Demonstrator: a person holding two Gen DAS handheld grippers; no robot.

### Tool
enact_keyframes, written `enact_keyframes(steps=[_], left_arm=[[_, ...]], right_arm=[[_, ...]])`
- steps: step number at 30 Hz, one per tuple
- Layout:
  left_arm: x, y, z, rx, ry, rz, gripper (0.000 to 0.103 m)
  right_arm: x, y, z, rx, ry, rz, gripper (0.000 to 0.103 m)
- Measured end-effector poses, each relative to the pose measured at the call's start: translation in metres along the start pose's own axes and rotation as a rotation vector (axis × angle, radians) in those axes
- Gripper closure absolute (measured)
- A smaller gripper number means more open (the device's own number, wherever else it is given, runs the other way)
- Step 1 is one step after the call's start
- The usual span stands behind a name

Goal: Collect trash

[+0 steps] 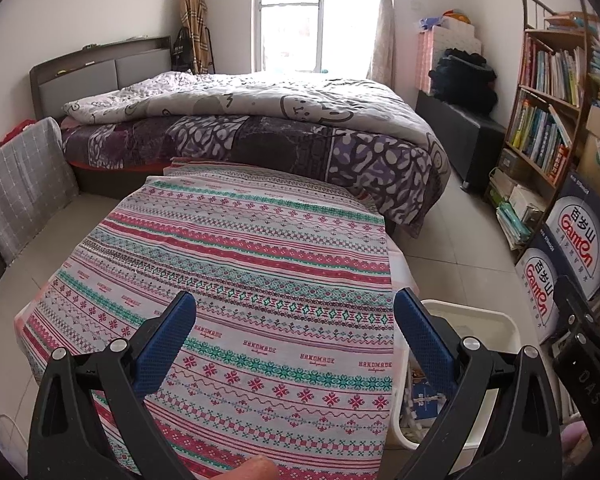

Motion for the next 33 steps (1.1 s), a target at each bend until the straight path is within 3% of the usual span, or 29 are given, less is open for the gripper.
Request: enact_keyframes(steps=[33], left_arm=[[0.0037,-0.0022,-0.0019,-0.003,-0.006,0.004,0.008]], right_arm=[[0.0086,-0.0058,-0.0004,-0.007,0.005,-0.028,0.007]])
Point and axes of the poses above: each gripper's, at about its wrist camera, not at the fingertips, and x roughly the way its jaws point, z to its right, y to its top, the point moved 2 cm from there along x, roughly the way its jaws point, and after that the axes turned 3 degrees about -x, right-handed, at the moved point
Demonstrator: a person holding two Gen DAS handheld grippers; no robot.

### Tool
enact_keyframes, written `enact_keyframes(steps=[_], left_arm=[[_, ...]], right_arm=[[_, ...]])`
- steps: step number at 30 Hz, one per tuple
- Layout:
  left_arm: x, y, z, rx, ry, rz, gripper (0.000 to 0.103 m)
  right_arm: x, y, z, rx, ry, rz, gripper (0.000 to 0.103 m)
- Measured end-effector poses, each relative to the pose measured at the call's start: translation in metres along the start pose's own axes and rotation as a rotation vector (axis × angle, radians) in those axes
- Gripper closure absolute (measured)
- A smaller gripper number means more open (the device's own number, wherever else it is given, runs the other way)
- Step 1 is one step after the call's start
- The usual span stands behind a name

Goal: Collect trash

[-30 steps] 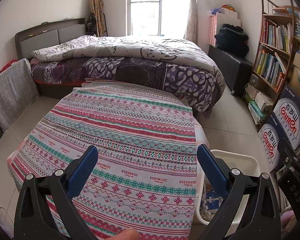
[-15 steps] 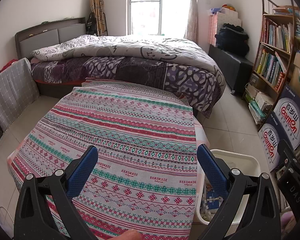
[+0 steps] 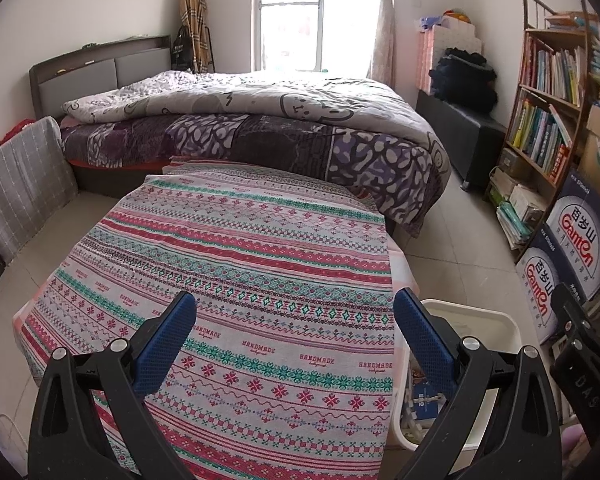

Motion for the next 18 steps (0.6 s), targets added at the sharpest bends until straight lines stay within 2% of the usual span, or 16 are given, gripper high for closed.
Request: enact_keyframes(steps=[2,4,6,10,13,18], left_arm=[[0.0001,0.0001,0.0002,0.005,-0.007,0.003,0.01],[0.0004,-0.0001,0.0009,0.011,-0.008,0.003,0.018],[0.0013,-0.0006,0.0009,0.013,-0.01,0.001,0.018],[0.0005,0.0007,0.0014,0.009,-0.019,0.002,0.018],[-0.0002,0.0004,0.002,0.007,-0.014,0.0,0.012],[-0.0014,0.0003,0.001,0.0,-0.01,-0.002,0.008]], right_arm=[[0.0007,-0.001,-0.0001,0.0,0.001,-0.002,0.007],[0.0008,-0.0009,0.0004,0.0,0.001,-0.003,0.007],[0.0008,-0.0008,0.0006,0.001,0.001,-0.002,0.007],[0.0007,-0.0005,0.001,0.002,0.0,-0.003,0.007],[0.001,-0.0012,0.0014,0.004,-0.002,-0.005,0.007],[0.0012,-0.001,0.0013,0.004,-0.001,-0.005,0.007]])
Point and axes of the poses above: each gripper's, at about its wrist camera, not at the fingertips, and x roughly the way its jaws point, z to its right, y to its top, the point moved 2 cm from there along x, roughly the way its jaws point, and after that the axes turned 3 degrees about -x, right-handed, at the moved point
